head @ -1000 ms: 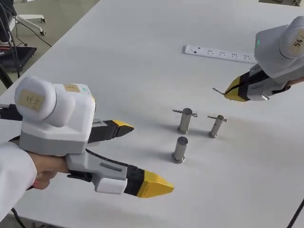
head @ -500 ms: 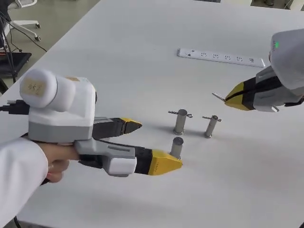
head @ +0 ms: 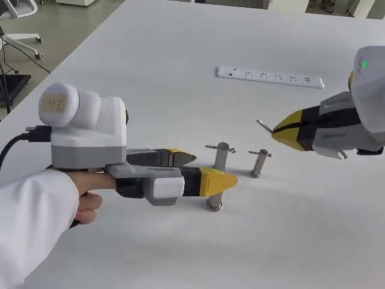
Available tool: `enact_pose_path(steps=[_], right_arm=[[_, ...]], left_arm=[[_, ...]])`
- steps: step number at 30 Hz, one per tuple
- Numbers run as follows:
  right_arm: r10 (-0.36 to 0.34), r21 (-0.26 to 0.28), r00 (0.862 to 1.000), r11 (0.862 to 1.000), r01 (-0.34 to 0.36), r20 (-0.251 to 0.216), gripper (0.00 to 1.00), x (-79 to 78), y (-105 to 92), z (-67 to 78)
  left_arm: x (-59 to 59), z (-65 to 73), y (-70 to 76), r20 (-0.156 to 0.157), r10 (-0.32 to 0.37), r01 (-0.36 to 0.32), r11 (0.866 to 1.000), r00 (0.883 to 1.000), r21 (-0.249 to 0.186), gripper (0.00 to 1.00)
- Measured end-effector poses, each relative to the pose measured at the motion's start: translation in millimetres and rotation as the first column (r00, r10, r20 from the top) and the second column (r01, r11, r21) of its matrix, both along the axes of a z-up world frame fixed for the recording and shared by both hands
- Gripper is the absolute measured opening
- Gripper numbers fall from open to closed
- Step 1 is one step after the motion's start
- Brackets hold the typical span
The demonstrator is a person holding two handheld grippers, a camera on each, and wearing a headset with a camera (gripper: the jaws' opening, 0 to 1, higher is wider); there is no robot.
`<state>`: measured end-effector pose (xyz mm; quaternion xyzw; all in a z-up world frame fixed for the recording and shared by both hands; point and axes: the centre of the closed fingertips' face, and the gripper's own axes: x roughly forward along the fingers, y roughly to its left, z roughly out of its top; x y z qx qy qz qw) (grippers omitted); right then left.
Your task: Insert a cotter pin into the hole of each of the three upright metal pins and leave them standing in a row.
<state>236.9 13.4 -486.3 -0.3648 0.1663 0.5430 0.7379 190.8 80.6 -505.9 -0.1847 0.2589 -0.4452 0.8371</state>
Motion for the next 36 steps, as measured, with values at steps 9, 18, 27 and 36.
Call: enact_pose_path(steps=[9, 18, 27, 36], right_arm=[[0.070, -0.014, 0.997, 0.998, -0.069, 0.021, 0.00, -19.3, 9.0, -8.2], [0.100, -0.022, 0.995, 0.995, -0.100, 0.024, 0.00, -29.7, 14.9, -31.3], [0.128, -0.042, 0.989, 0.991, -0.125, 0.071, 0.00, -34.8, 20.7, -32.5], [0.157, -0.064, 0.983, 0.986, -0.151, 0.095, 0.00, -42.1, 25.4, -31.9]], left_arm=[[5.7, 0.6, -8.5, -0.011, 0.001, -0.001, 1.000, 1.000, 0.015, 0.47], [9.4, 1.1, -17.0, -0.064, 0.000, 0.001, 1.000, 0.998, 0.009, 0.32], [9.3, -0.1, -29.8, -0.092, -0.017, 0.015, 1.000, 0.996, -0.014, 0.25], [12.2, -2.7, -35.0, -0.123, -0.014, 0.012, 1.000, 0.992, -0.022, 0.14]])
